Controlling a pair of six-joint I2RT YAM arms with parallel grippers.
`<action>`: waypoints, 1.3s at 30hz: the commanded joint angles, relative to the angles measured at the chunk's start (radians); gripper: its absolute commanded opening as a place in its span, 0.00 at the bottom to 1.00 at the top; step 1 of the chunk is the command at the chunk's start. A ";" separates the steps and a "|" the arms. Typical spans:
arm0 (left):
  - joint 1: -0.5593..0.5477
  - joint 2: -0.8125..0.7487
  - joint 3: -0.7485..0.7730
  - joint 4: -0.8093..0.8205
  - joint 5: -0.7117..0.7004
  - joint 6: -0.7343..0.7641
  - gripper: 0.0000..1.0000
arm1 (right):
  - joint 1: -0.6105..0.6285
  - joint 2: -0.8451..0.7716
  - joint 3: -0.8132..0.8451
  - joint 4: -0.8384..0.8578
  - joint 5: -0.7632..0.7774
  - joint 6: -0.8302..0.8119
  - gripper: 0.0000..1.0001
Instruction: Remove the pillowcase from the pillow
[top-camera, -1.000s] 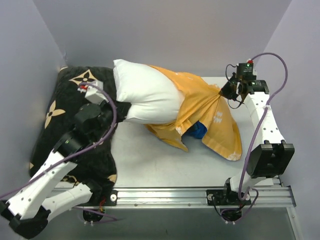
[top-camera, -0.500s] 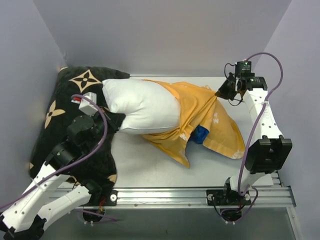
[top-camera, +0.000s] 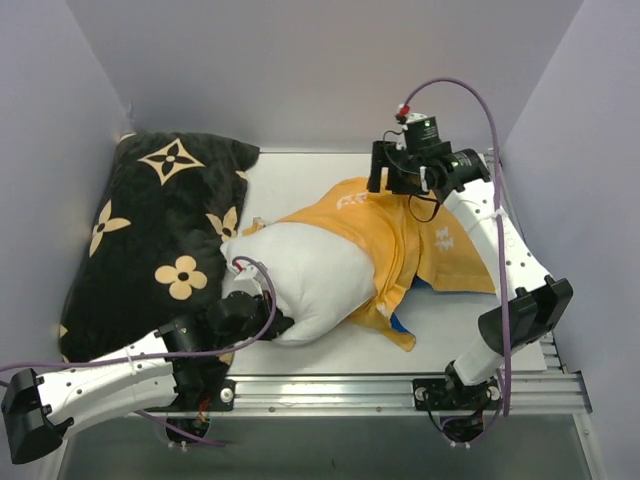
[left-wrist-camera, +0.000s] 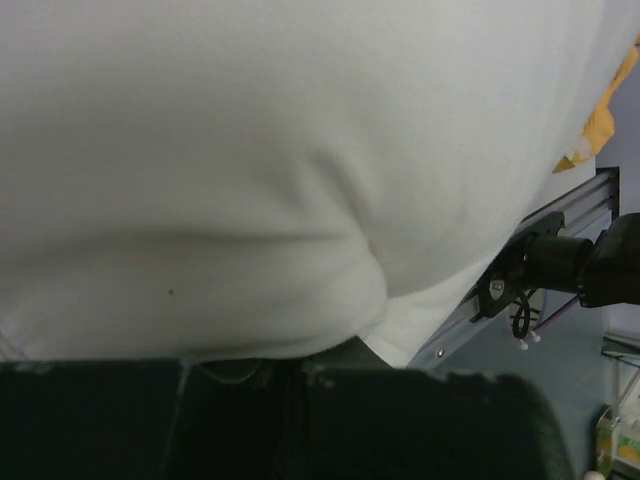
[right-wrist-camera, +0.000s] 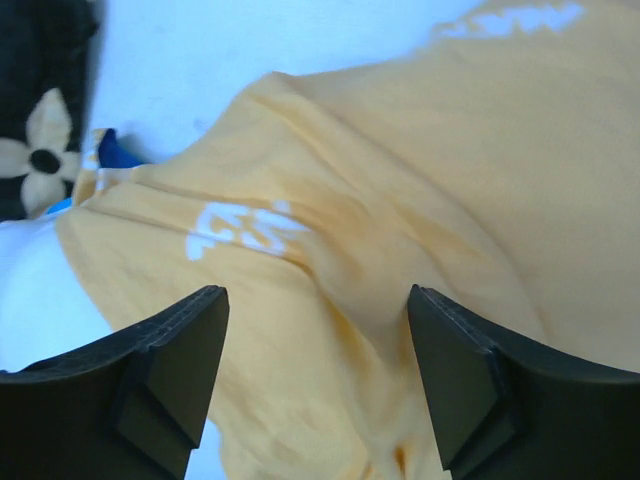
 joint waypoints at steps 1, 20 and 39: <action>-0.087 -0.009 -0.081 0.035 -0.010 -0.208 0.00 | 0.109 0.092 0.139 -0.029 -0.035 -0.182 0.77; -0.195 0.164 -0.209 0.133 -0.032 -0.384 0.00 | 0.300 0.436 0.362 -0.206 -0.159 -0.423 0.65; -0.287 0.151 -0.138 0.040 -0.116 -0.399 0.00 | -0.022 0.508 0.489 -0.229 0.381 -0.045 0.00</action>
